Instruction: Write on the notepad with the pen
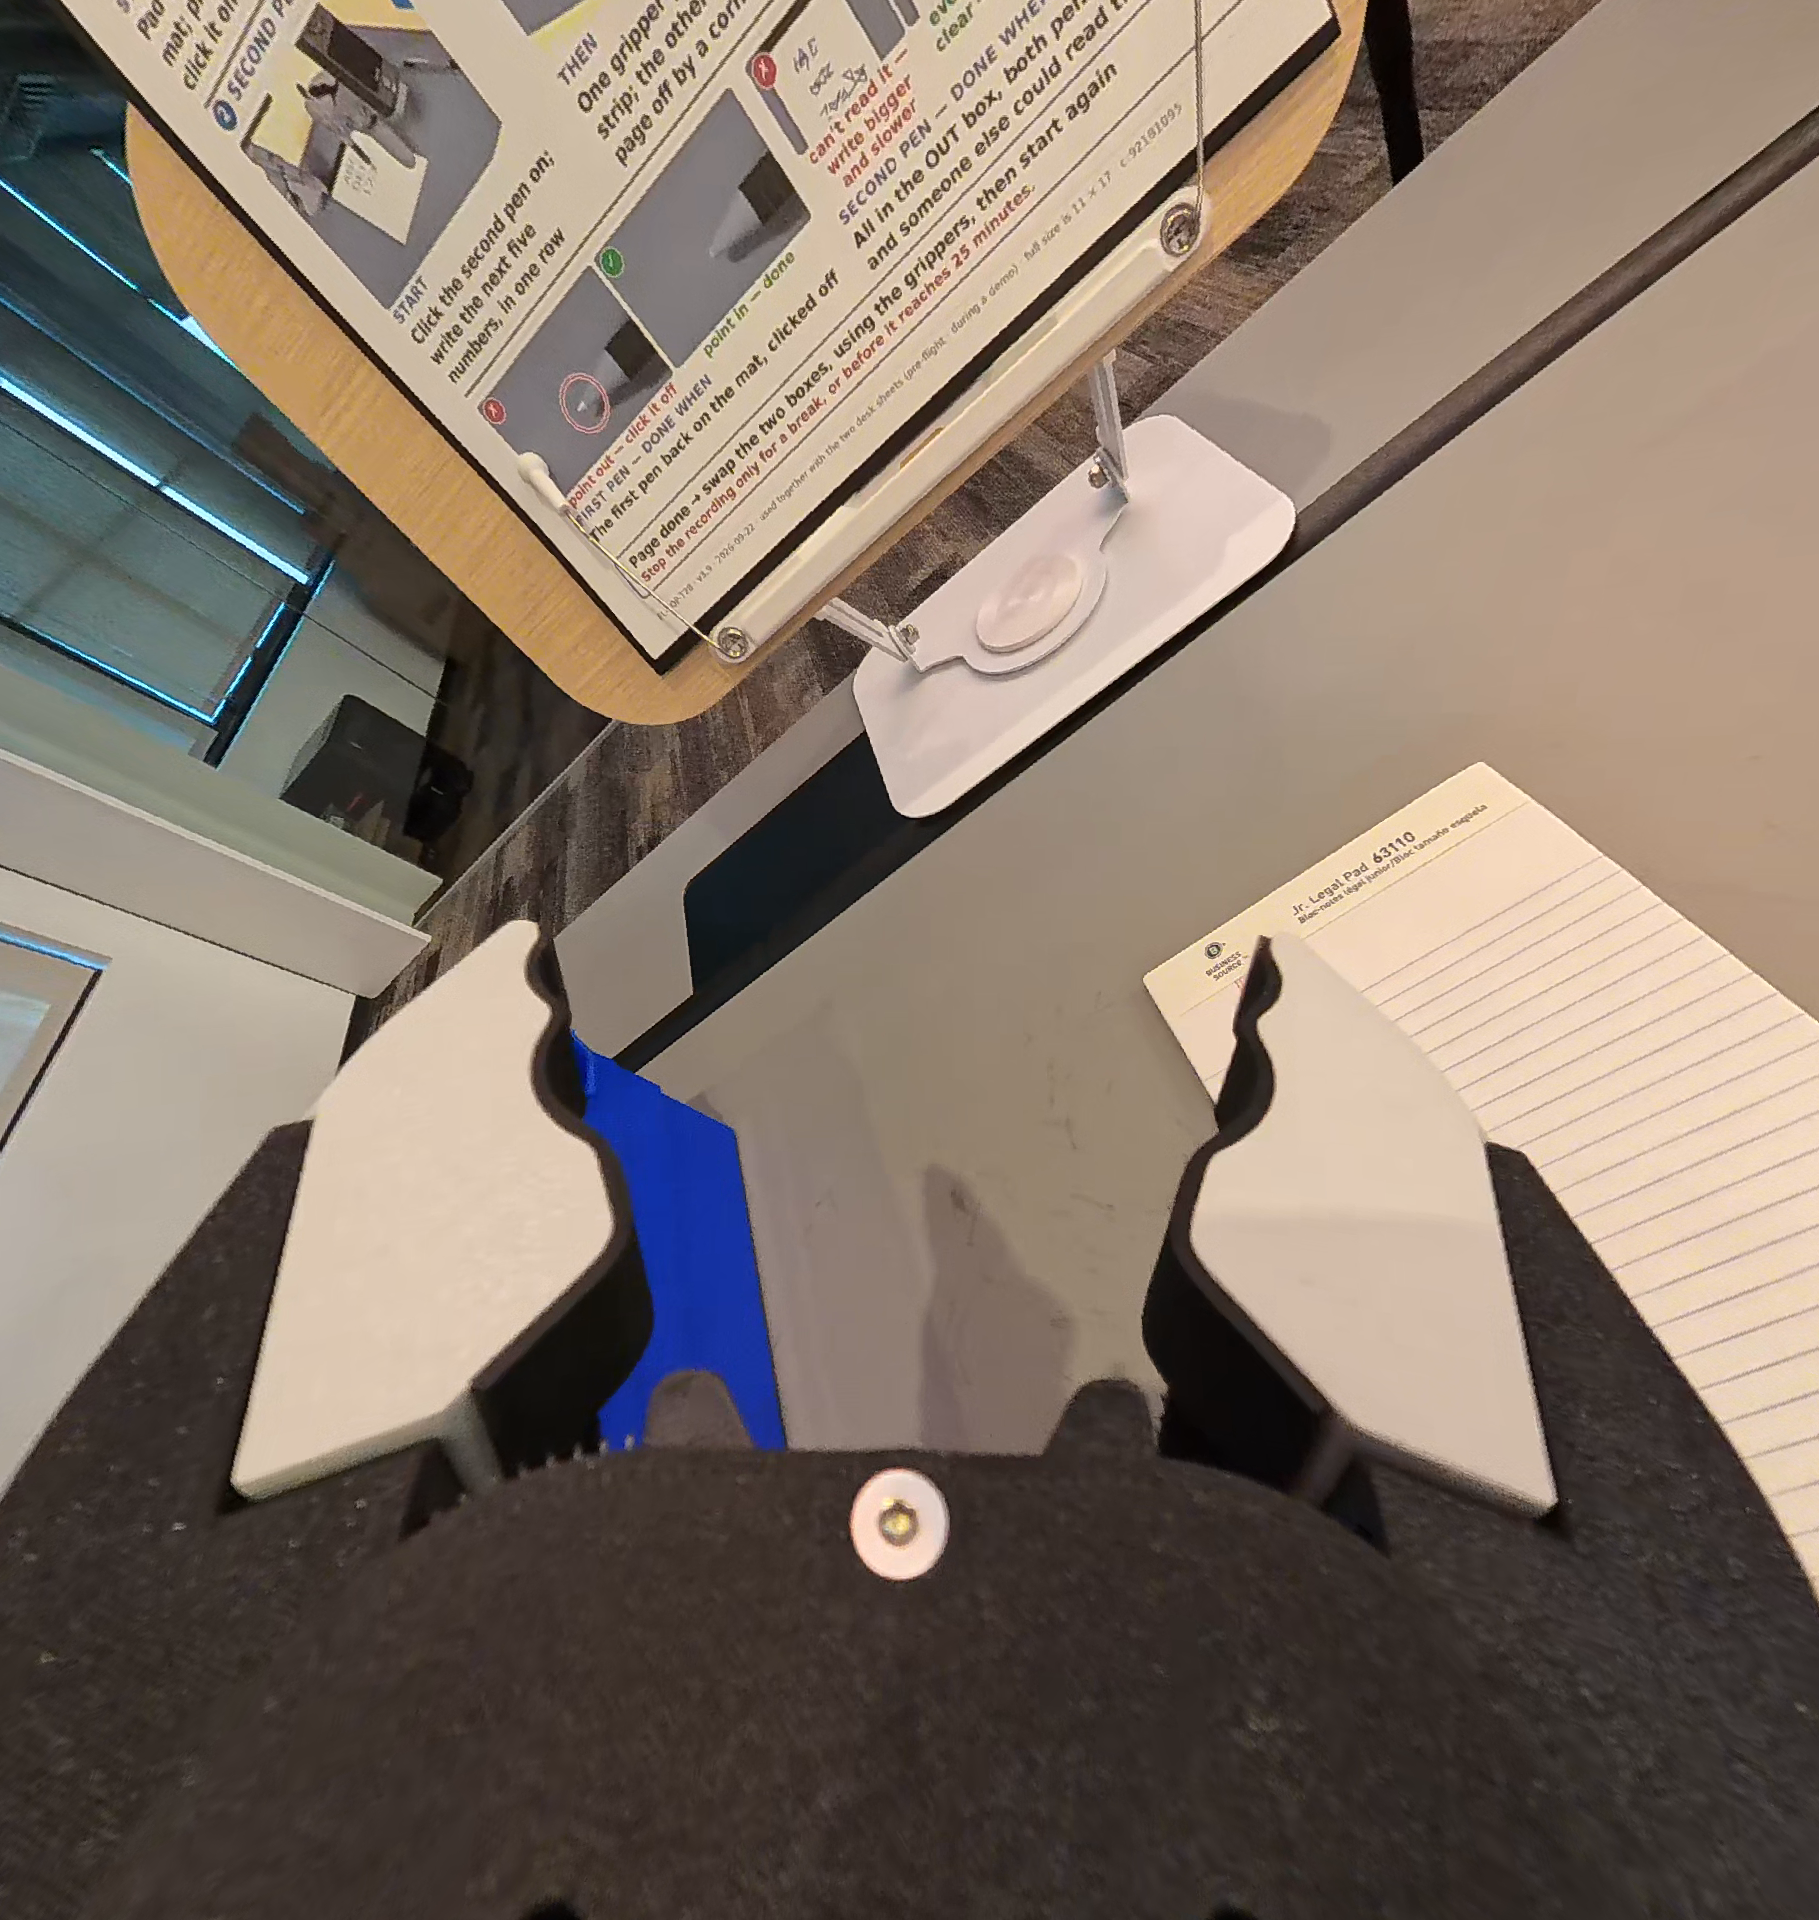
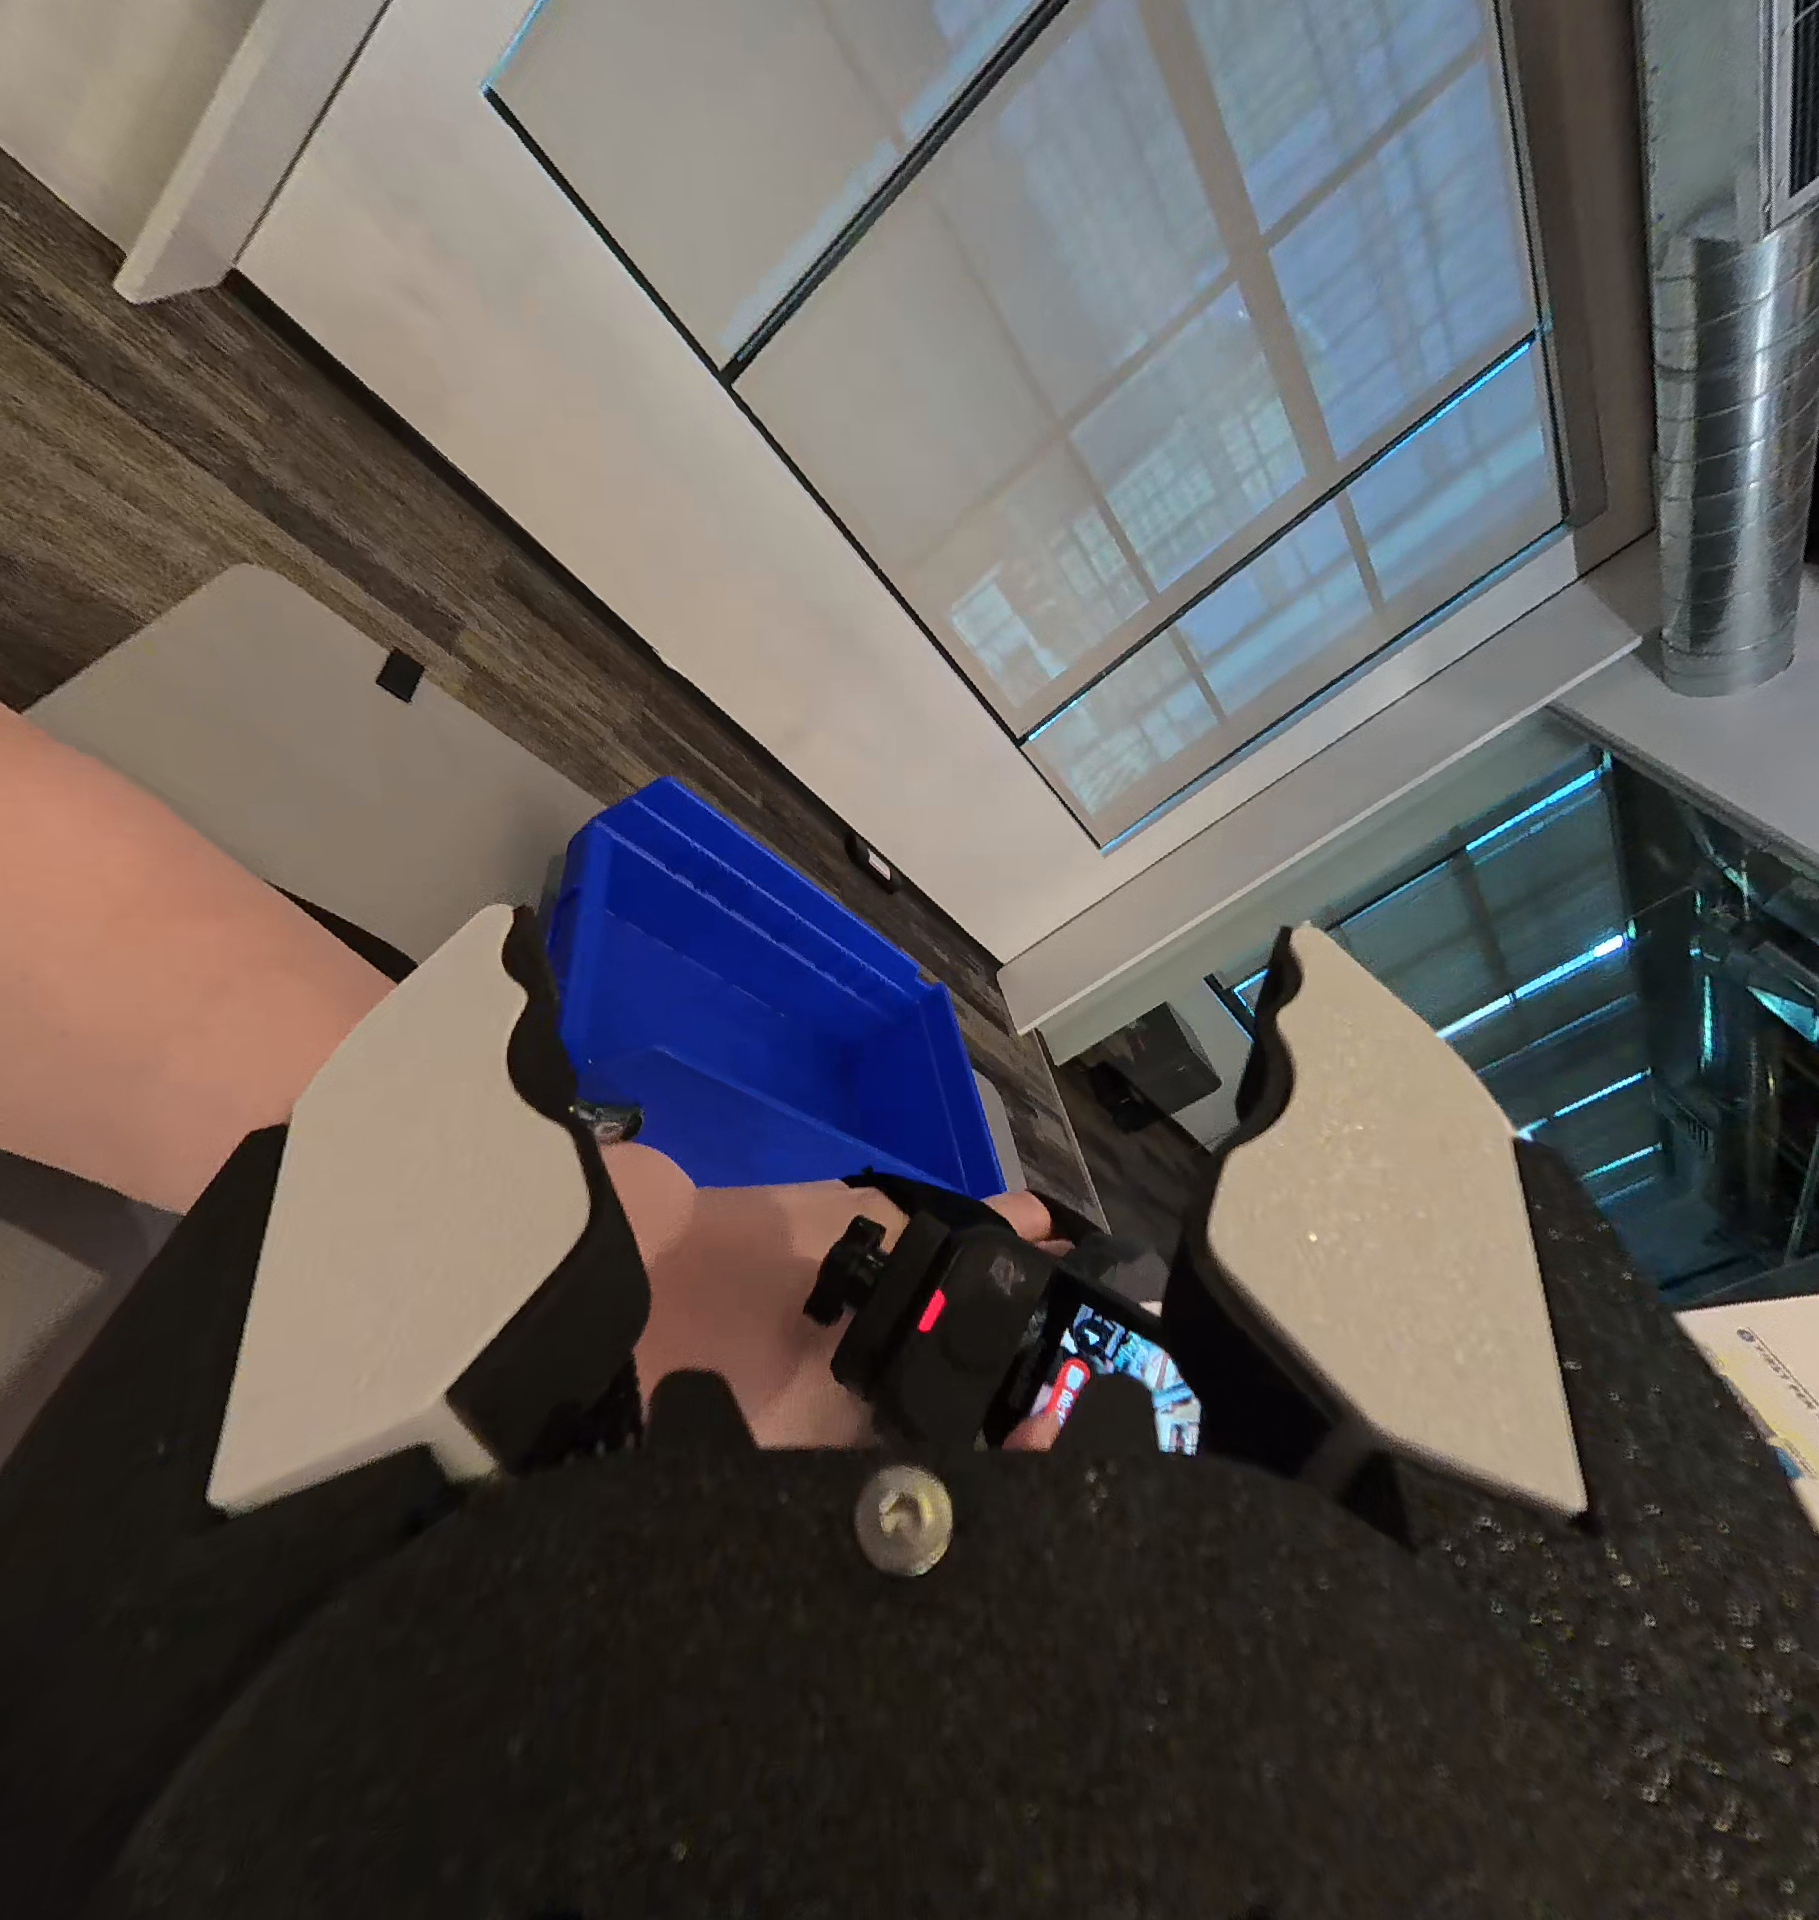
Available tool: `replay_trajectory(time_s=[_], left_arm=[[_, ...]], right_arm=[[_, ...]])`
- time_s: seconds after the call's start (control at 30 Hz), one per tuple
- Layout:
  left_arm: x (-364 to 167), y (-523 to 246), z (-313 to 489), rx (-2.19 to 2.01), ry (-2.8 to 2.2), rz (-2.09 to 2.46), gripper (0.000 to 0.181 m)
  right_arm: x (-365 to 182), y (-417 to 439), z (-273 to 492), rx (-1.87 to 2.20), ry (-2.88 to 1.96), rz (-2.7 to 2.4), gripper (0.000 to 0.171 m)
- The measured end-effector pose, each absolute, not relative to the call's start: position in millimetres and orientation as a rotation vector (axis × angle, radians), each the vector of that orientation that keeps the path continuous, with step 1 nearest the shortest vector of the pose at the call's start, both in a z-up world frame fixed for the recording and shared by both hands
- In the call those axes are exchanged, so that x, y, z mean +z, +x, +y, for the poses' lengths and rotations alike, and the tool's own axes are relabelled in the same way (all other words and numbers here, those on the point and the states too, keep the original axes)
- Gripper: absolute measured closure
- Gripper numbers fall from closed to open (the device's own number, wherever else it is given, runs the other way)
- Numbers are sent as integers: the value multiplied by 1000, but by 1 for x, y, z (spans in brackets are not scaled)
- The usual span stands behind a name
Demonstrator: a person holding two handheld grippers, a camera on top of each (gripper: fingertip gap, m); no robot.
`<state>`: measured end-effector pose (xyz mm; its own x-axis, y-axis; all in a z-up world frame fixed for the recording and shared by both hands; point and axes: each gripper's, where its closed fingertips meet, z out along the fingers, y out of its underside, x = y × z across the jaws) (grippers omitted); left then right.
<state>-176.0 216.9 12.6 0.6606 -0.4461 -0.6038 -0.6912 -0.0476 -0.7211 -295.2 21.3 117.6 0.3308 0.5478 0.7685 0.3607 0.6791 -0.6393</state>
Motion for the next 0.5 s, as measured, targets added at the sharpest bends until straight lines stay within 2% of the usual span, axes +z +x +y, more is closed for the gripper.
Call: replay_trajectory(time_s=[0.27,0.5], left_arm=[[13,-174,216,219,-1686,936,61],[31,-166,205,2,-1671,912,59]], right_arm=[[149,-278,-8,151,-812,-1237,48],[177,-184,29,27,-998,-978,48]])
